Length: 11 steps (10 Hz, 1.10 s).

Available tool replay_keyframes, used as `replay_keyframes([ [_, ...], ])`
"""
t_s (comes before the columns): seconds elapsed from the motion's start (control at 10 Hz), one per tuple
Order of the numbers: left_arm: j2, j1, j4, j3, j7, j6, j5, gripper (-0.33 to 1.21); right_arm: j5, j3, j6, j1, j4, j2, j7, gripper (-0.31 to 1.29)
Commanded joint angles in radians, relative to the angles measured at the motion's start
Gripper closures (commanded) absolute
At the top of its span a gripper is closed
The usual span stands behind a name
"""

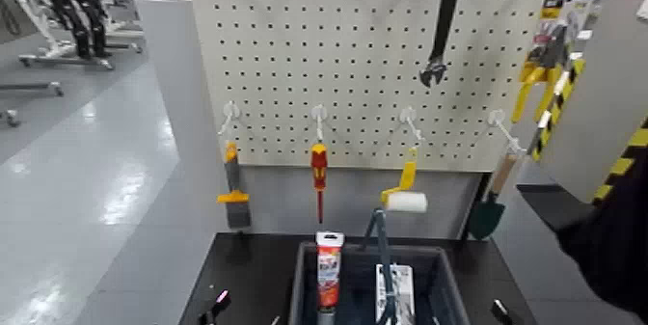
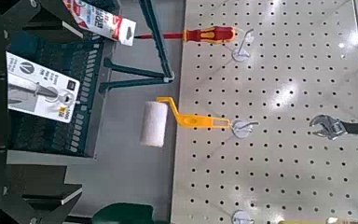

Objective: Put the black wrench into the crate.

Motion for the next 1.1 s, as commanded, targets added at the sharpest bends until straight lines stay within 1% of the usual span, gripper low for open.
replay_keyframes([
  [0.1, -0.003, -0.001, 0.001, 0.0, 0.002, 0.0, 0.002, 0.1, -0.041, -0.045, 0.102, -0.057, -0.049, -0.01, 0.056, 0.15],
  [0.2, -0.003, -0.003, 0.003, 0.0, 0.0, 0.0, 0.002, 0.1, -0.057, -0.063, 0.114, -0.081, -0.052, -0.007, 0.062, 0.15],
  [0.3, -0.002, -0.005, 0.003, -0.002, 0.0, 0.0, 0.002, 0.1, -0.067, -0.086, 0.169, -0.112, -0.069, 0.001, 0.101, 0.14],
  [0.4, -0.003, -0.006, 0.005, -0.002, 0.0, 0.0, 0.002, 0.1, -0.076, -0.097, 0.198, -0.135, -0.08, 0.006, 0.119, 0.12],
  [0.5, -0.003, -0.008, 0.006, -0.003, 0.0, 0.0, 0.002, 0.1, -0.091, -0.097, 0.228, -0.164, -0.087, 0.004, 0.13, 0.12],
  [0.6, -0.002, -0.009, 0.008, -0.006, 0.0, 0.0, 0.005, 0.1, -0.091, -0.104, 0.274, -0.2, -0.098, 0.003, 0.161, 0.12],
  [0.8, 0.0, -0.017, 0.014, -0.011, 0.0, 0.0, 0.006, 0.1, -0.094, -0.115, 0.327, -0.273, -0.11, 0.003, 0.179, 0.13],
  [1.0, 0.003, -0.029, 0.023, -0.018, -0.003, 0.0, 0.013, 0.09, -0.097, -0.117, 0.335, -0.35, -0.11, -0.011, 0.196, 0.13],
  [1.1, 0.006, -0.034, 0.026, -0.021, -0.005, 0.0, 0.016, 0.1, -0.11, -0.114, 0.353, -0.391, -0.11, -0.027, 0.207, 0.13],
])
